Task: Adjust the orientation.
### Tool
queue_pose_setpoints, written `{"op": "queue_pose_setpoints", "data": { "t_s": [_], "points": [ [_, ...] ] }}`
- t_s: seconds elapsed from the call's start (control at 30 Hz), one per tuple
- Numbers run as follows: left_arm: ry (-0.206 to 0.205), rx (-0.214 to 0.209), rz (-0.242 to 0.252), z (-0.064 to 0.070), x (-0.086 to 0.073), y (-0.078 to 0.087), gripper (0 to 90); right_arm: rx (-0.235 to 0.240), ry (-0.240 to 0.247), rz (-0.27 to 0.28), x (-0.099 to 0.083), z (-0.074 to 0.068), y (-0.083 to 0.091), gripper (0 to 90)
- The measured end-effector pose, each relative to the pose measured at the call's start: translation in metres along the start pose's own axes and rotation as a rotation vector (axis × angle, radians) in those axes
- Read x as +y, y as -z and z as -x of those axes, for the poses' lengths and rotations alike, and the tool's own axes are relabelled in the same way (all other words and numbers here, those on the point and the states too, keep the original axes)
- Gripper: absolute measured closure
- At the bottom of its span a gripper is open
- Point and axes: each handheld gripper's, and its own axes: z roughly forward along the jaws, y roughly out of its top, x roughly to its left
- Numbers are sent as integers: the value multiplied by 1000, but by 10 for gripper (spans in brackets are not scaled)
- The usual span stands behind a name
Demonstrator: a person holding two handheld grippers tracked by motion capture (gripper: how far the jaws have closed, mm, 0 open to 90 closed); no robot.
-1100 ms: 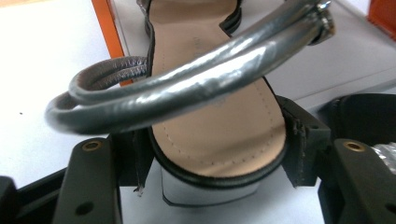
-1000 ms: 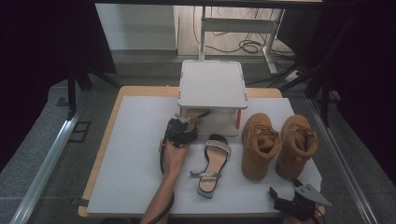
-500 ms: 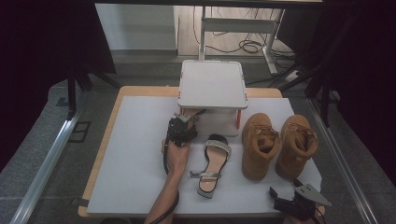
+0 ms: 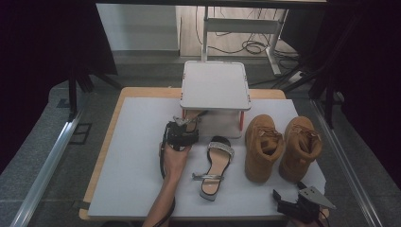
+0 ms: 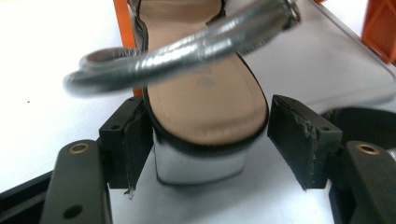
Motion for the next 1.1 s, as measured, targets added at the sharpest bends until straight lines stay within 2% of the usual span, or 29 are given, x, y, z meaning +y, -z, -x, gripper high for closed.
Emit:
{"op": "queue_pose_setpoints", "data": {
  "t_s": [0.23,0.33,0.4,0.43,0.47,0.5,0.6,0.7,1.1],
  "points": [
    [-40,-22,27,-2,-8,24,355,0,-1,-1,0,0,0,0],
    [-64,-20,29,-2,-12,32,417,0,-1,-1,0,0,0,0],
    [-80,-18,21,-3,-13,33,498,0,-1,-1,0,0,0,0],
    [-84,-25,14,-4,-14,33,559,0,-1,-1,0,0,0,0],
    [-86,-38,5,-5,-15,33,660,0,-1,-1,0,0,0,0],
    [-87,-39,-2,-5,-16,32,660,0,-1,-1,0,0,0,0],
    [-88,-55,-16,-7,-18,28,793,0,-1,-1,0,0,0,0],
    [-89,-59,-18,-7,-18,25,874,0,-1,-1,0,0,0,0],
    [-112,-80,-17,7,-11,12,897,0,-2,0,0,0,0,0]
  ]
}}
